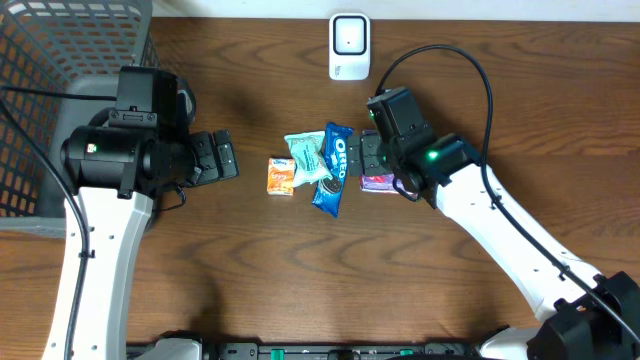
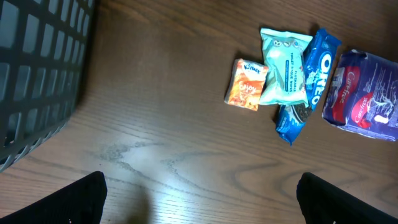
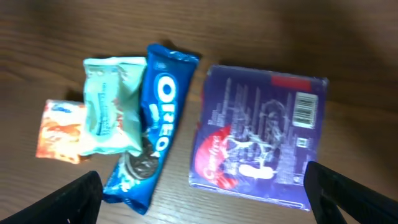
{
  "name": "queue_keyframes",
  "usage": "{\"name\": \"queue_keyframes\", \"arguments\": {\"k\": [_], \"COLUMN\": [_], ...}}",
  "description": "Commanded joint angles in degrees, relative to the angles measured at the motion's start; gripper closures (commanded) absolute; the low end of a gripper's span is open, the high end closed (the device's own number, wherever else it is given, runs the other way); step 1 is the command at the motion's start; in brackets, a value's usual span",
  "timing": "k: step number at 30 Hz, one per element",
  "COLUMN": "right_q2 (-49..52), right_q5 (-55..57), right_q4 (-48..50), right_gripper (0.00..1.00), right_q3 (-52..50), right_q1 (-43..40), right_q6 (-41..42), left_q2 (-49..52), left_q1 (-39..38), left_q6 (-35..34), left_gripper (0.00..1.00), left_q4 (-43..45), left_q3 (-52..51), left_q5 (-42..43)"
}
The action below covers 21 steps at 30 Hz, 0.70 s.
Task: Scan the item barcode
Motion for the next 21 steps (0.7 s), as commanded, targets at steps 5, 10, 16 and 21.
{"name": "queue_keyframes", "arguments": {"k": [5,10,16,21], "right_q2": [1.2,2.0,6.7,12.9], "right_q5": [-5.4,5.0,12.7,16.4], "right_q4": [5.6,6.8,10.5,12.6], "right_gripper": [0.01,0.04,0.08,0.1], "right_q3": [-0.6,-2.0,-2.5,-2.5], "right_q1": [1.6,1.6,3.1,5.8], "right_q6": [0.7,5.4,6.4,3.4], "left_q2": [-0.1,-0.1,-0.1,-0.1], "left_q1": [0.1,0.1,0.1,0.1], "left_q6": [0.7,0.7,0.7,0.8], "left_gripper": [0.02,0.02,0.02,0.02], "left_q4": [-0.2,-0.2,-0.2,-0.2], "left_q3": [1.1,1.1,1.1,1.1], "left_q5": [-0.3,-0.3,-0.3,-0.3]}}
